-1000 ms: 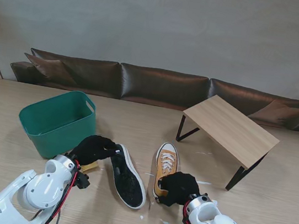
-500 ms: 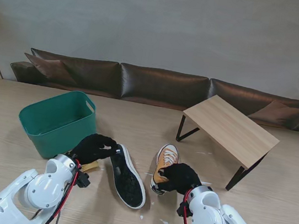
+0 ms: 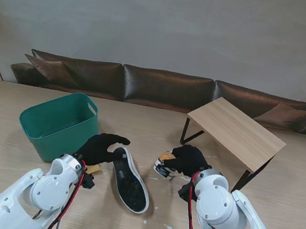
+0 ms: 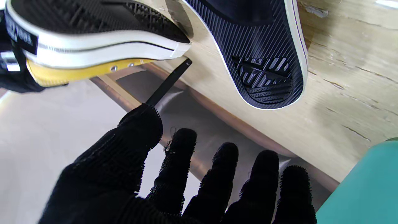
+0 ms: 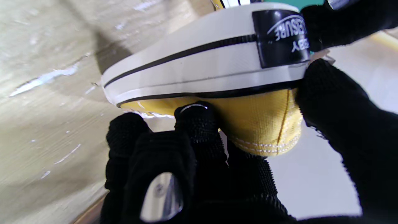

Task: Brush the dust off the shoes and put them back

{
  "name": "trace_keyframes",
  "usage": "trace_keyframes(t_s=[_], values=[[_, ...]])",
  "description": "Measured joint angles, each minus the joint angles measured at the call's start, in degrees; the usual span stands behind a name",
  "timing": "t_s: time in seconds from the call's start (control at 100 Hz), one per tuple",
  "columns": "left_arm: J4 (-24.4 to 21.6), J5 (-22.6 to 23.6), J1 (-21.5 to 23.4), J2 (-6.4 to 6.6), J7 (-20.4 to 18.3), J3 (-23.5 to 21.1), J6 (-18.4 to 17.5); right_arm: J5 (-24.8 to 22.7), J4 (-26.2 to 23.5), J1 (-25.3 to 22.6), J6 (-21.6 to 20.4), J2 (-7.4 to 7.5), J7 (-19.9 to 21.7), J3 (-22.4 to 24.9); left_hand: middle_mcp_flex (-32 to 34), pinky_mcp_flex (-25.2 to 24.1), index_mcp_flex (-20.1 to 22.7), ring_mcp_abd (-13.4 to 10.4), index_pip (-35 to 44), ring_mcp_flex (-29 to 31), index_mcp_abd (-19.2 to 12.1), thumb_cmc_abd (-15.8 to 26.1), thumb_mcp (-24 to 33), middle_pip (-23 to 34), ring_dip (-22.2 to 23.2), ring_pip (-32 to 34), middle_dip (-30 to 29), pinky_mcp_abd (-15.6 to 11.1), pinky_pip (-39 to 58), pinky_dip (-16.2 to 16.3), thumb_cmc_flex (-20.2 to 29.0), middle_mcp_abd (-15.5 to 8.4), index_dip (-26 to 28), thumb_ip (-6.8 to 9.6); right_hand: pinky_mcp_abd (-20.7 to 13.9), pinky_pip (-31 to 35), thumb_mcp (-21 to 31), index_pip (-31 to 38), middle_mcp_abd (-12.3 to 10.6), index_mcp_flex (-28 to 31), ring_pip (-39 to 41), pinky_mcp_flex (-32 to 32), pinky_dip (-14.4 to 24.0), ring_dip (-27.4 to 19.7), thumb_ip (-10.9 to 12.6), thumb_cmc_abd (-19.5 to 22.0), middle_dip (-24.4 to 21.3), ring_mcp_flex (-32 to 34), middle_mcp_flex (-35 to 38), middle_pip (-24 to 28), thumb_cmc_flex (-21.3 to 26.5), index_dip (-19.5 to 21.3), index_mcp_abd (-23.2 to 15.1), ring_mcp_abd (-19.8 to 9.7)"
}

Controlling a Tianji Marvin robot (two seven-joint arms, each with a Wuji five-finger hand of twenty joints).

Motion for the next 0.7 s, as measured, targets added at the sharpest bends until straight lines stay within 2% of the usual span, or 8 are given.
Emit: trace_keyframes(t_s=[0.11,0.12,0.2,0.35,0.36,0.43,0.49,0.7], values=[[0.36,0.92,-0.61,0.26,-0.73,0.3,-1.12,1.93,-0.01,1.5,2.02,-0.88,-1.24,-0.25,-2.92,-1.76,-3.2,-1.85,-1.69,-2.74,-1.79,-2.93,2.26,-1.25,-1.43,-2.05,-1.32,-1.68,-2.78,0.5,-0.83,-1.58,-2.21,0.0,0.55,0.03,0.04,0.0,0.07,0.0,0.28,0.0,0.87,0.01,0.0,0.08,0.03,0.0,0.09,0.0,0.01,0.0,0.27,0.14],[0.38,0.98,-0.66,0.28,-0.78,0.33,-1.22,2.08,-0.01,1.62,2.13,-0.93,-1.32,-0.31,-2.95,-1.89,-3.43,-1.93,-1.69,-2.71,-1.91,-3.41,2.42,-0.91,-1.47,-2.08,-1.67,-1.75,-3.09,0.5,-1.53,-1.73,-2.3,0.49,0.56,0.03,0.04,0.0,0.08,0.0,0.29,0.0,0.88,0.01,0.0,0.1,0.03,0.0,0.09,0.0,0.02,0.01,0.27,0.16],[0.53,1.36,-1.08,0.49,-1.26,0.58,-2.24,4.11,0.0,2.58,2.8,-1.42,-2.4,-0.7,-4.9,-2.12,-4.77,-3.06,-2.24,-4.88,-2.08,-4.42,3.12,-1.05,-2.37,-2.92,-2.46,-2.74,-4.14,0.28,-3.36,-2.41,-3.55,0.01,0.58,0.03,0.04,0.0,0.27,0.0,0.34,0.0,0.89,0.01,0.01,0.13,0.11,0.0,0.12,0.01,0.45,0.01,0.54,0.41],[0.6,1.3,-2.06,0.8,-2.45,1.23,-3.53,5.67,0.05,3.7,3.54,-2.39,-3.98,-1.16,-6.82,-3.21,-7.62,-3.98,-3.36,-5.38,-2.72,-6.3,4.72,-1.61,-3.71,-3.87,-3.67,-3.86,-5.37,-1.3,-5.18,-3.25,-5.31,-0.12,0.62,0.04,0.04,0.0,0.43,0.0,0.42,0.0,0.91,0.01,0.02,0.38,0.24,0.0,0.14,0.08,0.57,0.01,1.16,0.63],[0.64,1.3,-2.17,0.83,-2.52,1.32,-3.6,5.78,0.05,3.75,3.57,-2.45,-4.01,-1.16,-7.1,-3.27,-7.62,-4.12,-3.58,-5.41,-2.73,-6.34,4.63,-1.61,-3.77,-3.87,-3.94,-3.9,-5.44,-1.64,-5.28,-3.29,-5.55,0.37,0.65,0.04,0.04,0.0,0.46,0.0,0.44,0.0,0.92,0.01,0.02,0.68,0.29,0.0,0.14,0.11,0.57,0.01,1.16,0.66],[1.09,1.17,-3.03,0.91,-2.93,1.9,-4.19,6.24,-0.1,3.92,3.72,-2.68,-4.16,-1.18,-8.19,-3.37,-9.05,-4.39,-4.92,-5.76,-3.25,-6.96,4.51,-1.74,-4.31,-3.9,-4.26,-4.34,-5.94,-1.88,-6.93,-3.6,-6.61,0.03,1.21,0.04,0.04,0.0,0.6,0.0,0.5,0.0,0.94,0.01,0.02,0.87,0.33,0.0,0.16,0.38,0.57,0.01,1.34,0.84],[1.83,0.17,-4.12,0.94,-3.27,2.63,-4.77,6.28,-0.35,4.07,3.77,-2.68,-4.02,-1.31,-9.05,-3.54,-10.11,-4.79,-5.16,-7.58,-3.3,-6.96,4.54,-1.79,-4.41,-4.26,-4.4,-4.43,-5.96,-2.11,-7.06,-3.6,-7.28,0.03,1.23,0.05,0.05,0.0,0.64,0.0,0.6,0.0,0.95,0.01,0.05,0.89,0.35,0.0,0.16,0.51,0.58,0.01,1.47,0.89],[5.6,-4.2,-9.41,0.91,-4.56,6.35,-6.66,6.75,-1.76,4.52,3.92,-2.67,-3.69,-1.46,-9.82,-4.15,-12.55,-4.75,-6.73,-6.79,-3.36,-6.97,5.48,-1.71,-4.41,-4.28,-4.93,-4.56,-5.96,-2.47,-8.71,-3.6,-10.62,0.04,1.25,0.07,0.05,0.0,0.72,0.0,0.73,0.0,0.97,0.01,0.09,0.91,0.68,0.0,0.2,0.63,0.63,0.01,1.7,1.04]])
